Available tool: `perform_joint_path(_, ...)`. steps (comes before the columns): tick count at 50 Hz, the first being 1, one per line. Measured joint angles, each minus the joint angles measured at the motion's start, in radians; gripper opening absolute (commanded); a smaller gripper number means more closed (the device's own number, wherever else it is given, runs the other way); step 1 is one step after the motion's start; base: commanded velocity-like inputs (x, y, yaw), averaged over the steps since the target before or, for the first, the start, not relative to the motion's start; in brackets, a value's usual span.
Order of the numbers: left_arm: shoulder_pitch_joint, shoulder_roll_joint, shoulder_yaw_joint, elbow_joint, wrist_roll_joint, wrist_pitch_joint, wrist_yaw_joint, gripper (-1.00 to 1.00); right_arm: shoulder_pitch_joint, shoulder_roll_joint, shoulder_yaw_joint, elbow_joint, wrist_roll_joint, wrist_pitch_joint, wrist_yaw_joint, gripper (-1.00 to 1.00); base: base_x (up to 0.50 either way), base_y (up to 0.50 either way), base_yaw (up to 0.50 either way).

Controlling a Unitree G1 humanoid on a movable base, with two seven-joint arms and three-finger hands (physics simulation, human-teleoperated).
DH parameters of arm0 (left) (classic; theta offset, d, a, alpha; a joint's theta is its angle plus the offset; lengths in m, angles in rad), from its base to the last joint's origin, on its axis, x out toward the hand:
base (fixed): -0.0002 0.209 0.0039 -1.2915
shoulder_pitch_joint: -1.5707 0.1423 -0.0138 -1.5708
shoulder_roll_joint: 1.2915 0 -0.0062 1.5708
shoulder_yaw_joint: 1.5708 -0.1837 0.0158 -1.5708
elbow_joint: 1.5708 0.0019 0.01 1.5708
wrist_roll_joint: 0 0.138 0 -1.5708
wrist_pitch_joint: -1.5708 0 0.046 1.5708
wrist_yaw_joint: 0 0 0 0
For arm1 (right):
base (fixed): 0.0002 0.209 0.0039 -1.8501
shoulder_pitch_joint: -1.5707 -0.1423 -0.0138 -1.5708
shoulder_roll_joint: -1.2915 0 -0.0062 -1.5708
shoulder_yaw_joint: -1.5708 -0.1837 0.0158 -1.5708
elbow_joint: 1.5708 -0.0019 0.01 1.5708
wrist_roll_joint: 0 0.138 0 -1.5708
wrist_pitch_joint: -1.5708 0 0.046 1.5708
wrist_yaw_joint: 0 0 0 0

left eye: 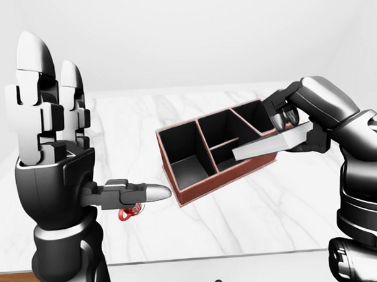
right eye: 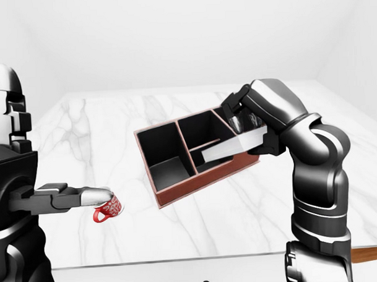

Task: Pick up the book and place it in the back compartment of the caddy.

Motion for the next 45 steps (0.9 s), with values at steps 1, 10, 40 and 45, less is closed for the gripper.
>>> perform_joint_path(1, 0.000, 0.000, 0.000, 0.000, 0.000, 0.000, 0.000, 1.00, -0.004, 0.001, 0.003, 0.001, -0.004, 0.000, 0.000, -1.00, 0.00, 0.00, 0.00)
perform_joint_path(10, -0.002, 0.001, 0.001, -0.004, -0.001, 0.000, 0.000, 1.00, -0.051, 0.020, 0.039, 0.042, -0.062, 0.000, 0.000, -1.00, 0.00, 0.00, 0.00)
perform_joint_path(40, -0.009, 0.005, 0.012, -0.011, -0.010, 0.000, 0.000, 1.00, -0.183, 0.141, 0.164, 0.272, -0.316, 0.000, 0.000, -1.00, 0.00, 0.00, 0.00)
perform_joint_path(45, -0.010, 0.005, 0.013, -0.011, -0.012, 0.000, 0.001, 1.00, -0.198, 0.149, 0.173, 0.308, -0.341, 0.000, 0.000, -1.00, 0.00, 0.00, 0.00)
